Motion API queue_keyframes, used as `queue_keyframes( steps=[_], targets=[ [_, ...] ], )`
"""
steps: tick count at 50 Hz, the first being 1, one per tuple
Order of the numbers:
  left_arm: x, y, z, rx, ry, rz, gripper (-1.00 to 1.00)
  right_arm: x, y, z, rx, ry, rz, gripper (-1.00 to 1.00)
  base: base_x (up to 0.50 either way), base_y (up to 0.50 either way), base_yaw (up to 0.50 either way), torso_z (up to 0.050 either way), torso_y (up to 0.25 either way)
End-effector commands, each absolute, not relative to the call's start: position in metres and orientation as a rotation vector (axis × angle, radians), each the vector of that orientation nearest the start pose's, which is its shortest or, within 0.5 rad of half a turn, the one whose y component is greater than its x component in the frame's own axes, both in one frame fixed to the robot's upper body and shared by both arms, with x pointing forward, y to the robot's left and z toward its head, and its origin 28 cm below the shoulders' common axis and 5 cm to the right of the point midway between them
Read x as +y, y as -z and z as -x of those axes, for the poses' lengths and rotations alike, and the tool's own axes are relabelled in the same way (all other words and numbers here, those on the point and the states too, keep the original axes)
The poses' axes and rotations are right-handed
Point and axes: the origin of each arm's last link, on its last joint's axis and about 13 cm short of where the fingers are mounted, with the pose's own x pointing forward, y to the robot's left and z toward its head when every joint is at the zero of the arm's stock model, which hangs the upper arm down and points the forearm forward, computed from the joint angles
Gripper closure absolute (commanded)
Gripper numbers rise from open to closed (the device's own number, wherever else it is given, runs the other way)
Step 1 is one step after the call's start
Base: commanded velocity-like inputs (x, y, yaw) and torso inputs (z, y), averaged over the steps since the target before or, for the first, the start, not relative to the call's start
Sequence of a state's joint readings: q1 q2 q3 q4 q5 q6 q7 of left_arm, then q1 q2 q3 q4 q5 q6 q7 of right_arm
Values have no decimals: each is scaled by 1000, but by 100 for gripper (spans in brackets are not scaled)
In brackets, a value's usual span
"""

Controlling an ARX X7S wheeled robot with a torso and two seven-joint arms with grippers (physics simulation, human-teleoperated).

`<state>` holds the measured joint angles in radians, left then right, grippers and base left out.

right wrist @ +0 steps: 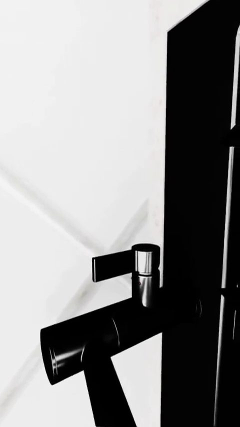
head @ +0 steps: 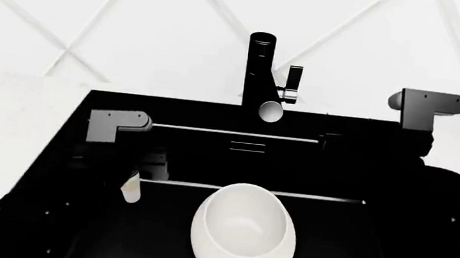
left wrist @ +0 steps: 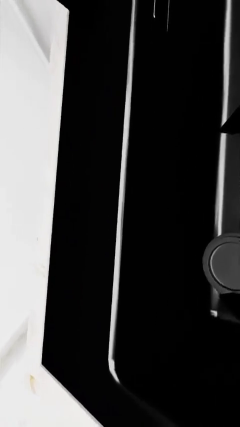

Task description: Pick the cup and bowl from the sink and place them on the counter for drying.

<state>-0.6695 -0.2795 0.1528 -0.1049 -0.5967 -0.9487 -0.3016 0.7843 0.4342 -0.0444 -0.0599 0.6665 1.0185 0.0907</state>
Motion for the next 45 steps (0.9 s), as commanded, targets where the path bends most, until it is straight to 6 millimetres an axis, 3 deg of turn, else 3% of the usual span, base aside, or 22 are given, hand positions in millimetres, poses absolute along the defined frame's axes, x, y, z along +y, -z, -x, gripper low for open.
queue_keyframes(
  steps=[1, 22, 31, 43, 45],
  targets=[
    [236, -111, -320, 466, -42, 92, -100, -174, -190, -314, 225, -133, -87, -100, 0, 0, 0, 0, 0],
    [234, -96, -320, 502, -68, 86, -100, -176, -180, -312, 244, -134, -102, -100, 0, 0, 0, 0, 0],
    [241, -105, -323, 470, -107, 92, -100, -175, -178, -313, 252, -138, -102, -100, 0, 0, 0, 0, 0],
    [248, -93, -325, 492, -140, 94, -100, -174, -175, -314, 262, -148, -107, -100, 0, 0, 0, 0, 0],
    [247, -87, -327, 501, -113, 32, -100, -174, -175, -314, 262, -147, -108, -100, 0, 0, 0, 0, 0]
  ],
)
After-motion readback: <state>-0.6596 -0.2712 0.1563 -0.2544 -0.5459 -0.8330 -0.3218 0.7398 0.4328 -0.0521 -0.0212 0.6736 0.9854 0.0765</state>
